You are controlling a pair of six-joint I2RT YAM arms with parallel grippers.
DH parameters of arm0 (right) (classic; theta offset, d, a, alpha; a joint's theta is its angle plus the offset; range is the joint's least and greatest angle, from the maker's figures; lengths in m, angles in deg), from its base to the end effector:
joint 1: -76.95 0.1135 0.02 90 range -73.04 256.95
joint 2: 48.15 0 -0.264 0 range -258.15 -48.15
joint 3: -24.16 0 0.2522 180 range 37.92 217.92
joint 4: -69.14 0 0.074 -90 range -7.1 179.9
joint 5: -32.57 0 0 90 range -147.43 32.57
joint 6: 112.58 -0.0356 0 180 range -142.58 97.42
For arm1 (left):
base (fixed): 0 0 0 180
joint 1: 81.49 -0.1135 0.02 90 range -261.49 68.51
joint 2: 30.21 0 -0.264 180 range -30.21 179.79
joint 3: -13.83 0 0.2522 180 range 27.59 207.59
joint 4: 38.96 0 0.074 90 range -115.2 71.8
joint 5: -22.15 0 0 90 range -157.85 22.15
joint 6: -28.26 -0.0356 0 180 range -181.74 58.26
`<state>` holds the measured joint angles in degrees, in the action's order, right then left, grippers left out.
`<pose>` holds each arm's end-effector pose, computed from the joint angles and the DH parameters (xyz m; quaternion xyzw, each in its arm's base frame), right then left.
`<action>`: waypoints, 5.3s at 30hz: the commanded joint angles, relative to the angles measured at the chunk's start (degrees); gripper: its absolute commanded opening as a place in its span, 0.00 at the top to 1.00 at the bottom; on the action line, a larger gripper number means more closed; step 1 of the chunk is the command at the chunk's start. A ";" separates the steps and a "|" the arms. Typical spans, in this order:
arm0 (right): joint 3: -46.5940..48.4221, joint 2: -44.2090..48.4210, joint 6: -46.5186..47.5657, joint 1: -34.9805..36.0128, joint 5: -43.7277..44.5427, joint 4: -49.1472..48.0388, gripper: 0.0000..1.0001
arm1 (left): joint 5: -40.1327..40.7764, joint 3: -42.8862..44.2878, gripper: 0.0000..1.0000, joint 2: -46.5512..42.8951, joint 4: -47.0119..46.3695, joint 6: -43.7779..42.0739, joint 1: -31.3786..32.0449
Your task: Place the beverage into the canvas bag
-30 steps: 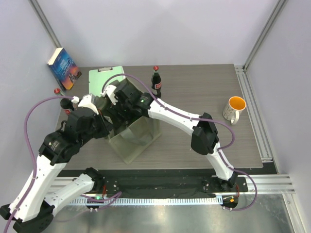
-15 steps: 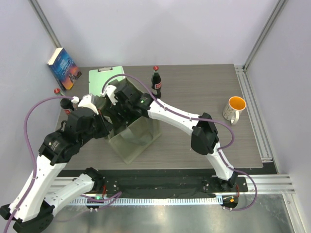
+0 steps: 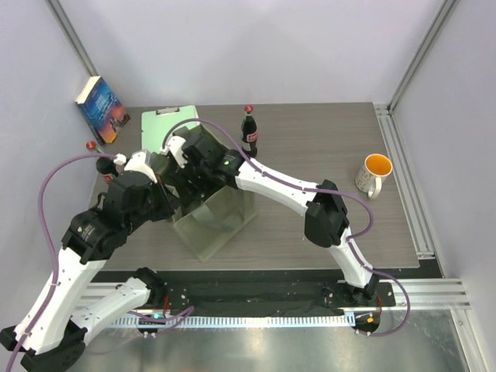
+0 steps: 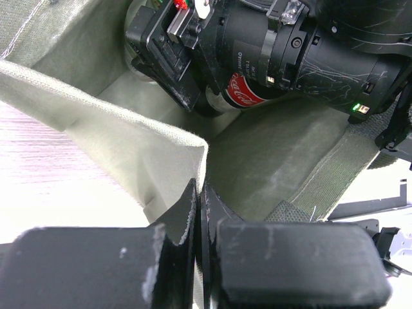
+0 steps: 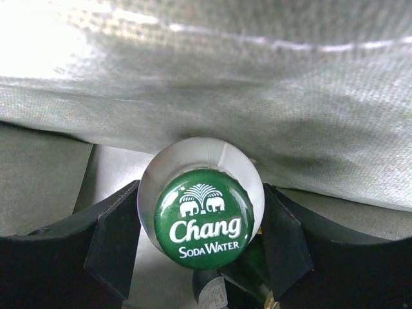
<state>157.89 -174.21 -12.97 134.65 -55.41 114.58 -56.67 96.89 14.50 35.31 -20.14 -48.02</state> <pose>0.2746 0.4321 0.2935 -0.4911 0.7516 0.1649 0.4084 0.1026 -0.0595 0.3918 -0.1070 0.8811 -0.2069 0.4116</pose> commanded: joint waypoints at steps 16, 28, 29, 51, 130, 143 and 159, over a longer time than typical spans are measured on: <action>0.10 4.51 -0.20 -0.04 1.58 -4.43 0.28 | -0.46 2.25 1.00 -1.20 -1.45 0.58 0.10; 0.36 7.58 -2.13 -0.04 2.99 -6.54 0.27 | -0.37 1.72 1.00 -1.55 -1.18 0.76 0.10; 0.36 7.76 -2.14 -0.04 3.07 -6.63 0.26 | -0.28 1.72 1.00 -1.82 -1.18 0.76 0.10; 0.62 12.14 -2.75 -0.04 2.29 -6.63 0.25 | -0.11 1.54 1.00 -1.99 -0.83 0.85 0.10; 5.64 0.90 -3.02 -26.84 -3.87 -8.04 0.74 | 4.47 5.32 0.20 5.74 -0.48 -1.97 0.10; -4.21 16.01 -2.23 -26.84 2.63 -6.11 0.99 | 3.15 4.18 0.23 4.95 -2.06 -1.70 0.10; -16.06 27.18 -3.63 -26.75 4.40 -5.40 0.99 | 1.39 3.12 0.25 4.51 -3.47 -1.00 0.10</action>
<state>142.76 -153.03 -16.43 107.78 -51.69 116.81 -54.40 100.30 19.59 34.24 -21.49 -48.02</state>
